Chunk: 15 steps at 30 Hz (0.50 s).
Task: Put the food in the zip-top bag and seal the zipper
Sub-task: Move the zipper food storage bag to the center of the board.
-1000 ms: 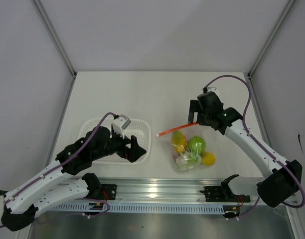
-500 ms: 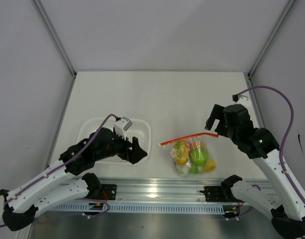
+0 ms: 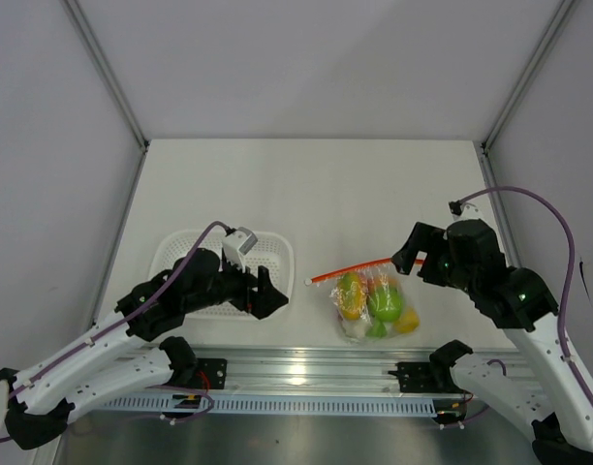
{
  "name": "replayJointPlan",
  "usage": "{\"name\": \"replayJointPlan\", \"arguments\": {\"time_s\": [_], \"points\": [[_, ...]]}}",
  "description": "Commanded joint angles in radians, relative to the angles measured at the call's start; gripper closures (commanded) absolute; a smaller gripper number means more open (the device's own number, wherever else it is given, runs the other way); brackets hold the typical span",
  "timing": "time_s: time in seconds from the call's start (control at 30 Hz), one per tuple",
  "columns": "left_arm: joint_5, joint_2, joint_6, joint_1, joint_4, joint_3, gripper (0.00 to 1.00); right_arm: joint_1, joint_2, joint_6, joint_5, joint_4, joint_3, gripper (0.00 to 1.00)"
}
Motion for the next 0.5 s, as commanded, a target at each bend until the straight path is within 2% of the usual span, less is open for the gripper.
{"name": "replayJointPlan", "arguments": {"time_s": [0.0, 0.1, 0.27, 0.47], "points": [[0.018, 0.003, 0.000, 0.006, 0.030, 0.008, 0.01, 0.005, -0.042, 0.050, -0.189, -0.045, -0.035, 0.08], [0.030, 0.018, 0.001, 0.006, 0.043, 0.008, 0.01, 0.005, -0.094, 0.113, -0.243, -0.064, -0.079, 0.10], [0.052, 0.045, -0.005, 0.004, 0.061, 0.011, 0.01, 0.009, -0.154, 0.193, -0.436, -0.090, -0.160, 0.12], [0.064, 0.067, -0.013, 0.006, 0.084, 0.015, 0.00, 0.028, -0.206, 0.254, -0.439, -0.135, -0.240, 0.13]]}}
